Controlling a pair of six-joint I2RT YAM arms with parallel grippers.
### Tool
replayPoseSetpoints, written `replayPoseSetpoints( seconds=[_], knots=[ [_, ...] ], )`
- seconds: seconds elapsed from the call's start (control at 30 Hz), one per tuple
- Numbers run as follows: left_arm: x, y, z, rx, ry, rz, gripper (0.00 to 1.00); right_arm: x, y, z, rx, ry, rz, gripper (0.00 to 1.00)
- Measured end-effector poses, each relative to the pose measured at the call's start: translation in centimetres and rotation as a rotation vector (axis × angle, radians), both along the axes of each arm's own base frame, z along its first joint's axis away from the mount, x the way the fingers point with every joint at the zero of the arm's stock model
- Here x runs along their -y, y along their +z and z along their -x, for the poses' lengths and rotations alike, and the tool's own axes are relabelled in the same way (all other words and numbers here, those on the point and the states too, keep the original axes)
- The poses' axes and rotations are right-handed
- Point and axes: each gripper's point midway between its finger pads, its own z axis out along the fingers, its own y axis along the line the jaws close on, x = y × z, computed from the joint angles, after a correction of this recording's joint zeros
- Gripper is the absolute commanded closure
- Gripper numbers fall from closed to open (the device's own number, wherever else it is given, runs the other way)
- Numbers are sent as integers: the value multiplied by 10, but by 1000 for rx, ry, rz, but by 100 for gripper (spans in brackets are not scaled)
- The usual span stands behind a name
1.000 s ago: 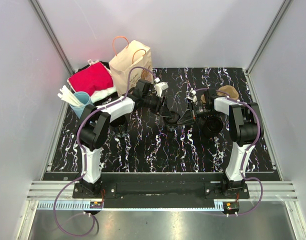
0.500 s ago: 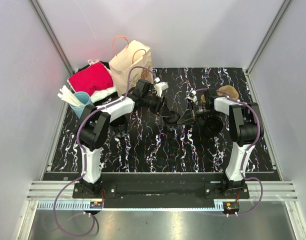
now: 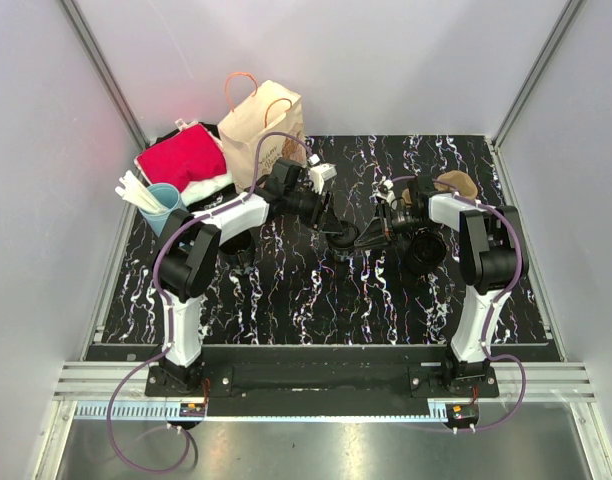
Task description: Pack the takeout coffee
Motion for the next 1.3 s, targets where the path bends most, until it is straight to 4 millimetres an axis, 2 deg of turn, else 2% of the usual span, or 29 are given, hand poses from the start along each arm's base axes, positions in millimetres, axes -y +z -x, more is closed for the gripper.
replayPoseSetpoints(
  seconds=[1.07, 1.3],
  knots=[
    [-3, -1, -2, 21, 1, 3, 43, -4, -3, -3, 46, -11, 106, 100],
    [-4, -2, -5, 31, 8, -4, 43, -7, -12, -5, 31, -5, 122, 100]
  ],
)
